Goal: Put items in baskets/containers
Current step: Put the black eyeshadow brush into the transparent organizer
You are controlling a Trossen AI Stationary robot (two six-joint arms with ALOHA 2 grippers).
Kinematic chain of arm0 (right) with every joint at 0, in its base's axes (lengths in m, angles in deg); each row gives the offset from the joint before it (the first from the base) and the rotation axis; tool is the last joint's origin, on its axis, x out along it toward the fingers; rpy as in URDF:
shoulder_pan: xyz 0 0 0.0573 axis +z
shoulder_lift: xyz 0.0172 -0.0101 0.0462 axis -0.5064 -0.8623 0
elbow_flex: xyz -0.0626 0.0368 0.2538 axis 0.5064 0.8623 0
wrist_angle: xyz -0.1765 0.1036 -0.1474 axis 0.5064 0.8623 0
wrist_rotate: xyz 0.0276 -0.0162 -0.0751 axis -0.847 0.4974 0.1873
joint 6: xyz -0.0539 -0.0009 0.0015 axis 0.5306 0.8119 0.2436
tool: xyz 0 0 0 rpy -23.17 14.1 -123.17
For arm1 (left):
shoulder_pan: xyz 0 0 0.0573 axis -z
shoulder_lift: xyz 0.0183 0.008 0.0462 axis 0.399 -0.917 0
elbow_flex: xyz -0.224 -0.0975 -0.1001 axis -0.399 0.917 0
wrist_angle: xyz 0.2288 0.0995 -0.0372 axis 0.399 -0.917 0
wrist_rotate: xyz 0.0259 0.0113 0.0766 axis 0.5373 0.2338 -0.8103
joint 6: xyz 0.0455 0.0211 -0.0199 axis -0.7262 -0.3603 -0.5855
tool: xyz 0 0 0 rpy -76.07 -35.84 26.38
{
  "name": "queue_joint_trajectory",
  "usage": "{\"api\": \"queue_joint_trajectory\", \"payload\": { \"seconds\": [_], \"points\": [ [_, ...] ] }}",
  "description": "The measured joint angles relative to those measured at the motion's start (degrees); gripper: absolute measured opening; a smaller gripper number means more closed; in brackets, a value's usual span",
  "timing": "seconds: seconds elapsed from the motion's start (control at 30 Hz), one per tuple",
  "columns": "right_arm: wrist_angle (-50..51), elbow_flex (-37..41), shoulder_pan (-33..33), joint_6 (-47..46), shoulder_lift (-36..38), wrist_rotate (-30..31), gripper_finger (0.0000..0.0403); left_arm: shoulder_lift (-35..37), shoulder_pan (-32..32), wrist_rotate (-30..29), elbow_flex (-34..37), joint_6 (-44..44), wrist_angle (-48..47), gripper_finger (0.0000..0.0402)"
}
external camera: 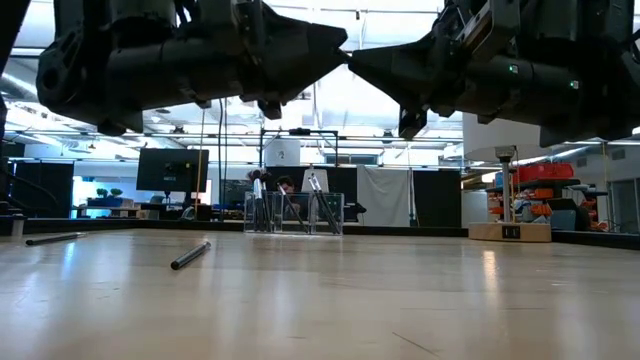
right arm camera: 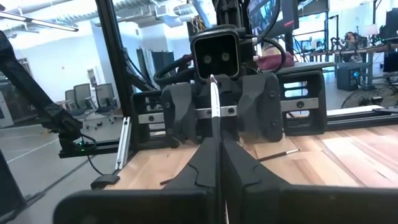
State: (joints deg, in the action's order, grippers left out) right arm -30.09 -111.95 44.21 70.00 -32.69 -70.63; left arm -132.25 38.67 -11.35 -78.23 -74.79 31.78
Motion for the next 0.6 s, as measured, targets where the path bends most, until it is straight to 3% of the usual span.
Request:
{"api": "queue_joint_trajectory", "payload": {
  "seconds": [0.2,0.4,0.6],
  "points": [
    [0.4,0.0,0.0,0.0,0.0,0.0,0.0004,0.0,0.0,-0.5,-0.3,0.0,0.1,0.012],
    [1.3,0.0,0.0,0.4,0.0,0.0,0.0008,0.0,0.0,0.7,-0.3,0.1,0.1,0.002],
    [3.7,0.1,-0.2,0.1,0.1,-0.2,0.0038,2.4,0.0,1.2,-0.3,1.4,-5.2,0.0016]
  ]
}}
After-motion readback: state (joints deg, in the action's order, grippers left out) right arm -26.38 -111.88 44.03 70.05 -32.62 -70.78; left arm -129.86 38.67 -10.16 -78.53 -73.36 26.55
